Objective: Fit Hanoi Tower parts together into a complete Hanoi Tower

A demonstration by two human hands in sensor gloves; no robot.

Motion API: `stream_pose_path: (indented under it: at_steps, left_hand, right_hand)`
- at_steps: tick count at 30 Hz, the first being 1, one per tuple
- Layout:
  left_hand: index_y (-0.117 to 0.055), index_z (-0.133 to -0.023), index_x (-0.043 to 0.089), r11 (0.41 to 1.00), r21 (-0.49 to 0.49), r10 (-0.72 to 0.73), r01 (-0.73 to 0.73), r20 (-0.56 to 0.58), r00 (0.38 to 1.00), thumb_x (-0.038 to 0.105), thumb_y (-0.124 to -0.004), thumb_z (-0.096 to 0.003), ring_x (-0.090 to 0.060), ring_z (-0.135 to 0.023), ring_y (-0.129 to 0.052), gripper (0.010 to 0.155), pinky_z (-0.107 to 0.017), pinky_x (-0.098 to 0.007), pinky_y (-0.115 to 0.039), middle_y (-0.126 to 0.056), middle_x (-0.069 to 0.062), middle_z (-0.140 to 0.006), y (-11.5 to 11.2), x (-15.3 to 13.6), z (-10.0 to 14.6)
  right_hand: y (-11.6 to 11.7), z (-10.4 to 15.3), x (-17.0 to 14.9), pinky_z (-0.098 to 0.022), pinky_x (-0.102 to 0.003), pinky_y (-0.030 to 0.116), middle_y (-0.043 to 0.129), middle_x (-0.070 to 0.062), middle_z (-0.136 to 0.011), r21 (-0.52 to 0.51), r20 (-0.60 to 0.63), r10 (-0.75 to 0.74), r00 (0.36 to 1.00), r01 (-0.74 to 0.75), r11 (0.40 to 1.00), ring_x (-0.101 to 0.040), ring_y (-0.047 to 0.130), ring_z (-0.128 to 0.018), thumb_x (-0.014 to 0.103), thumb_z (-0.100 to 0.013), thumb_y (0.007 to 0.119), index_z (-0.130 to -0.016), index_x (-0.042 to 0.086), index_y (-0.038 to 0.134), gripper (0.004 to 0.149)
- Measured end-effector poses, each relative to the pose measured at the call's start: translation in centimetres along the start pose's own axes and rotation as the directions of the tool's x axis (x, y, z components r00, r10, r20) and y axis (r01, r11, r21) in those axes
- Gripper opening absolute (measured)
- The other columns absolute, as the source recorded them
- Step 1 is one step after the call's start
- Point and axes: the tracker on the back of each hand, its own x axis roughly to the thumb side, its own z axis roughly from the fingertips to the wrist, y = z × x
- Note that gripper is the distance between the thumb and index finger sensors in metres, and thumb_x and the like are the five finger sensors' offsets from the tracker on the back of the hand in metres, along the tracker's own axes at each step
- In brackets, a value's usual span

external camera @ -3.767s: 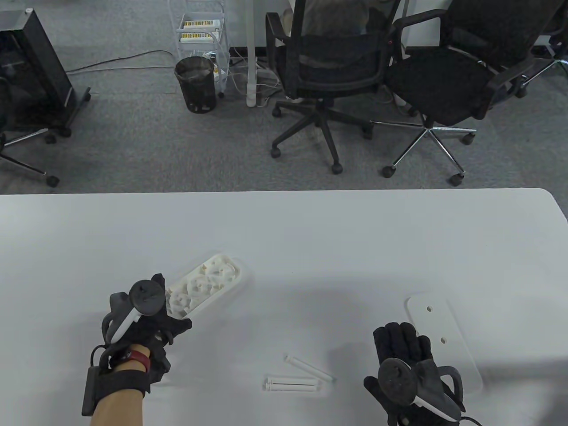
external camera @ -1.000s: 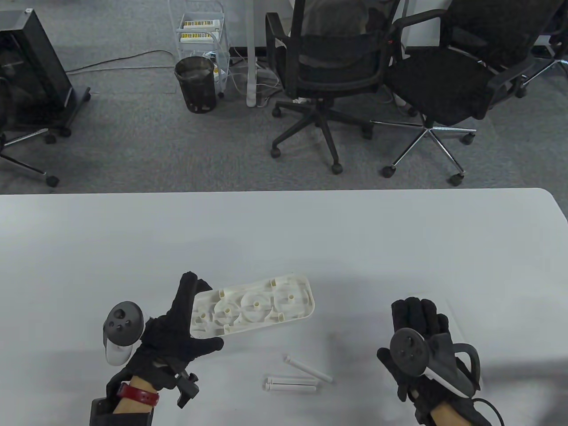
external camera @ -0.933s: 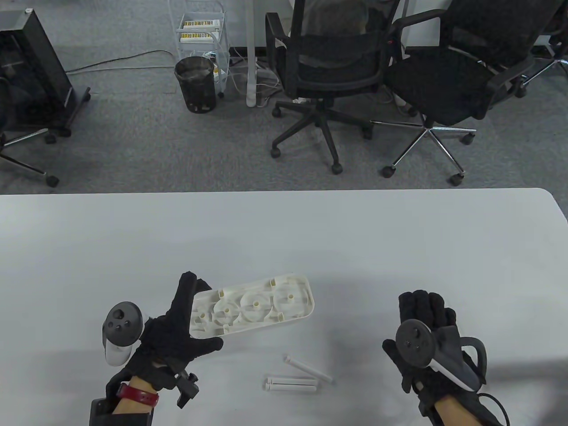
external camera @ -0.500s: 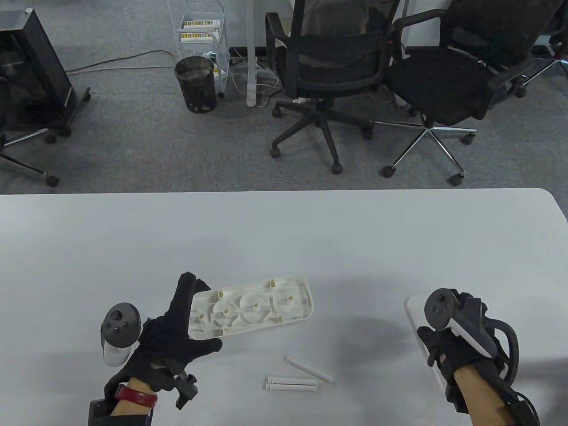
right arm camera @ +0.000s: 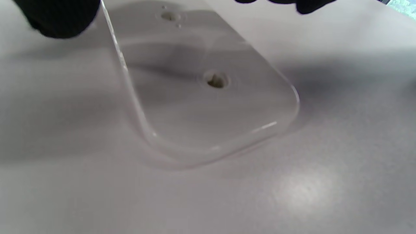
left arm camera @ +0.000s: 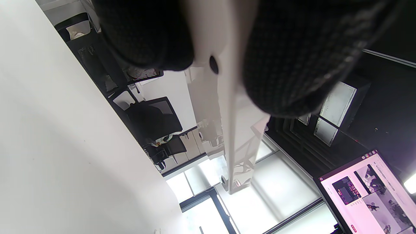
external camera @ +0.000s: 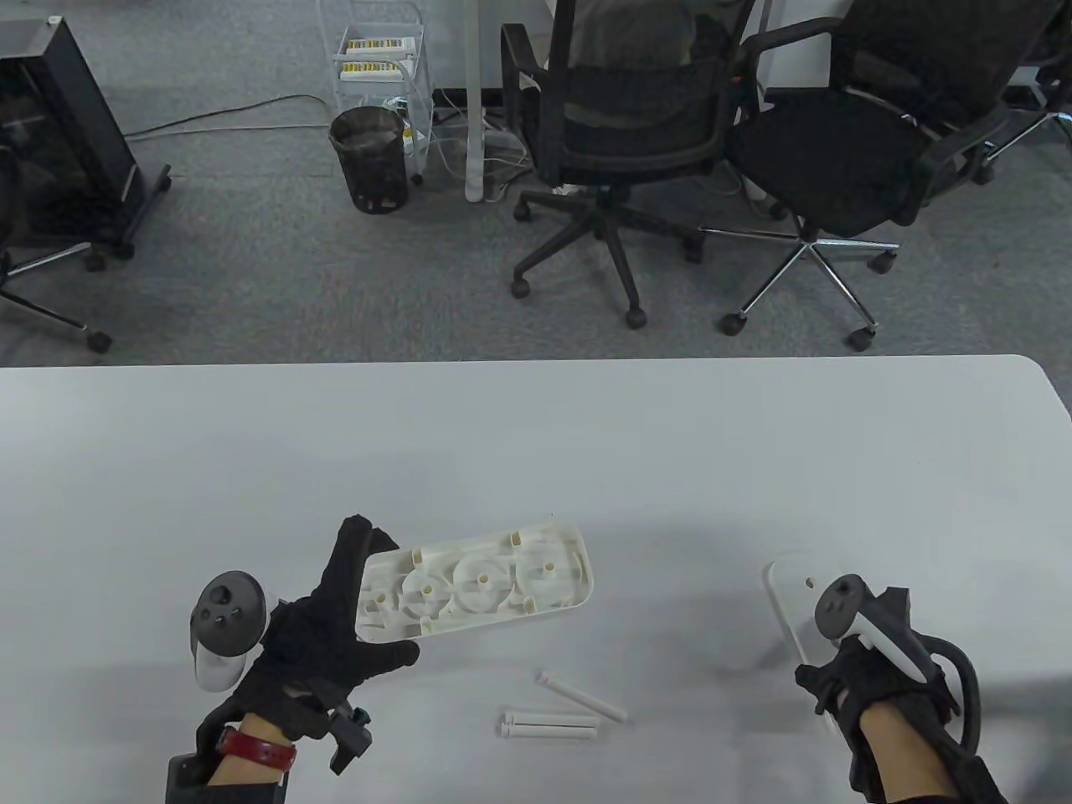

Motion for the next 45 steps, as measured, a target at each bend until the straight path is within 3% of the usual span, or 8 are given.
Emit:
stream_pose_path:
  at_steps: [9, 19, 24, 32, 37, 45]
  left_hand:
    - [-0.007, -0.106, 0.016, 1.0, 0.002, 0.005, -0.005, -0.002, 1.0, 0.041, -0.106, -0.0311, -0.038, -0.077, -0.091, 0.126, -0.057, -0.038, -0.085, -0.029, -0.018, -0.113, 0.1, 0.0, 0.0]
    - [-0.007, -0.106, 0.017, 1.0, -0.002, 0.021, -0.021, 0.002, 1.0, 0.041, -0.106, -0.0312, -0.038, -0.077, -0.09, 0.126, -0.058, -0.039, -0.084, -0.029, -0.019, -0.113, 0.0, 0.2, 0.0]
    - [-0.008, -0.106, 0.017, 1.0, -0.013, 0.02, -0.02, 0.005, 1.0, 0.041, -0.106, -0.0312, -0.038, -0.077, -0.09, 0.126, -0.058, -0.039, -0.084, -0.029, -0.019, -0.113, -0.3, 0.4, 0.0]
    - [-0.009, -0.107, 0.017, 1.0, -0.013, 0.027, -0.027, 0.009, 1.0, 0.041, -0.106, -0.0312, -0.038, -0.076, -0.091, 0.125, -0.057, -0.039, -0.085, -0.029, -0.02, -0.112, -0.5, 0.5, -0.1]
    - [-0.008, -0.107, 0.017, 0.999, -0.017, 0.029, -0.028, 0.013, 1.0, 0.041, -0.106, -0.0315, -0.038, -0.076, -0.091, 0.125, -0.057, -0.039, -0.085, -0.029, -0.021, -0.112, -0.6, 0.6, -0.1]
    - [-0.008, -0.107, 0.017, 0.999, -0.025, 0.035, -0.034, 0.021, 0.999, 0.041, -0.106, -0.0313, -0.038, -0.075, -0.091, 0.125, -0.057, -0.04, -0.085, -0.029, -0.022, -0.112, -0.7, 1.0, -0.2]
  right_hand:
    - [1.6, -0.9, 0.1, -0.071, -0.065, 0.044, 0.017, -0.031, -0.108, 0.036, 0.014, -0.006, 1.0, 0.006, 0.999, -0.057, 0.035, -0.098, 0.054, -0.036, 0.075, -0.098, 0.008, 0.007, 0.103]
    - [0.9, -0.8, -0.3, -0.066, -0.064, 0.057, 0.037, -0.035, -0.105, -0.112, 0.045, -0.031, 0.999, 0.036, 0.993, -0.058, 0.055, -0.09, 0.054, -0.032, 0.085, -0.1, 0.006, 0.02, 0.105]
    - [0.3, -0.3, -0.9, -0.066, -0.066, 0.056, 0.039, -0.035, -0.104, -0.126, 0.087, -0.11, 0.99, 0.121, 0.985, -0.058, 0.055, -0.089, 0.054, -0.03, 0.087, -0.1, 0.007, 0.022, 0.107]
    - [-2.6, 2.2, 0.1, -0.066, -0.069, 0.054, 0.038, -0.034, -0.104, -0.206, 0.209, -0.091, 0.974, 0.135, 0.969, -0.058, 0.053, -0.088, 0.053, -0.03, 0.088, -0.101, 0.007, 0.022, 0.107]
    - [-5.6, 5.2, 2.1, -0.067, -0.069, 0.052, 0.038, -0.034, -0.104, -0.343, 0.299, 0.011, 0.954, 0.096, 0.935, -0.058, 0.054, -0.089, 0.053, -0.029, 0.088, -0.101, 0.009, 0.022, 0.108]
    - [-9.2, 10.3, 5.7, -0.068, -0.07, 0.051, 0.039, -0.033, -0.105, -0.452, 0.437, 0.082, 0.896, 0.14, 0.881, -0.059, 0.057, -0.091, 0.052, -0.029, 0.089, -0.101, 0.009, 0.022, 0.107]
